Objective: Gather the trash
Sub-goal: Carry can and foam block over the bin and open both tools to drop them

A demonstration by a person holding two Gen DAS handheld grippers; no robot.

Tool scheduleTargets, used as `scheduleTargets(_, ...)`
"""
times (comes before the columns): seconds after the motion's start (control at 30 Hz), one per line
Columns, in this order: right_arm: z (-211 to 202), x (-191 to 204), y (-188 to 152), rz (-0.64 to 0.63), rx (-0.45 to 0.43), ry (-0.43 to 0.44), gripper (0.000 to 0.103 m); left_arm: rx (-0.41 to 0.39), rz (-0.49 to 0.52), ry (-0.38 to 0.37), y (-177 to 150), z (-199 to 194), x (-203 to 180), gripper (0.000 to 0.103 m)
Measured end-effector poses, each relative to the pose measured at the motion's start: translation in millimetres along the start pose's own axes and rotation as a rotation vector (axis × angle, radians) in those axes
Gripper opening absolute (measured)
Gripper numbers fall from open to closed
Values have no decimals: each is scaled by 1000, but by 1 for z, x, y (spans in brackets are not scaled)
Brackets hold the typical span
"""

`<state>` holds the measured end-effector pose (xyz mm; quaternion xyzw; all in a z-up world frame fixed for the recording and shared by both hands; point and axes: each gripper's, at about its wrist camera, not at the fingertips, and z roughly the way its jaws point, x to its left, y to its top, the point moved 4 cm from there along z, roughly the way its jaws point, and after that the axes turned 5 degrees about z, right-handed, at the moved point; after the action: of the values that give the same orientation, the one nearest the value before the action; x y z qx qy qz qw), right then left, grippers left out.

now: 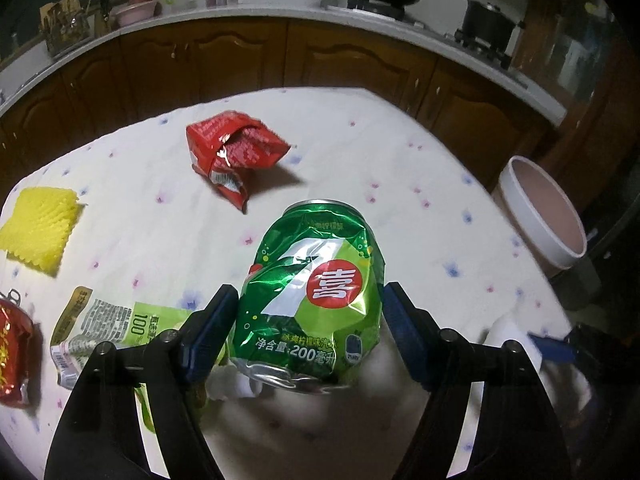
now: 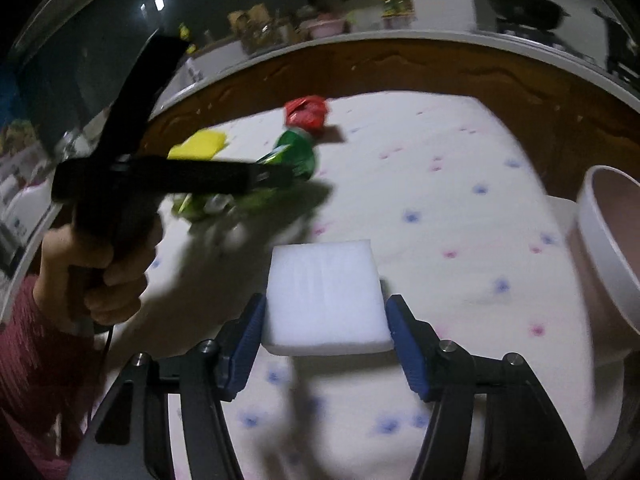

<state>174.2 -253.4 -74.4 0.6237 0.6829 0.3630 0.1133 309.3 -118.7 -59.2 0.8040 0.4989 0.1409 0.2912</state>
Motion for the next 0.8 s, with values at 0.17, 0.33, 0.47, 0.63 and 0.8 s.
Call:
scheduleTargets(0.17, -27, -34, 8, 73, -67, -37, 62, -40, -16, -30, 4, -17, -8, 75)
scheduleTargets(0.33, -38, -59, 14, 127, -106, -65, 62, -68, -9, -56, 6, -29, -26, 75)
scheduleTargets(0.47, -49, -75, 13, 161, -129, -74, 62, -89, -12, -77, 7, -34, -42, 75)
scheduleTargets(0.63, -60, -91, 11, 187, -153, -99, 62, -110, -10, -118, 10, -37, -65, 75)
scheduleTargets(0.8, -80, -111, 8, 234, -191, -122, 62, -124, 23, -159, 16, -40, -94, 75)
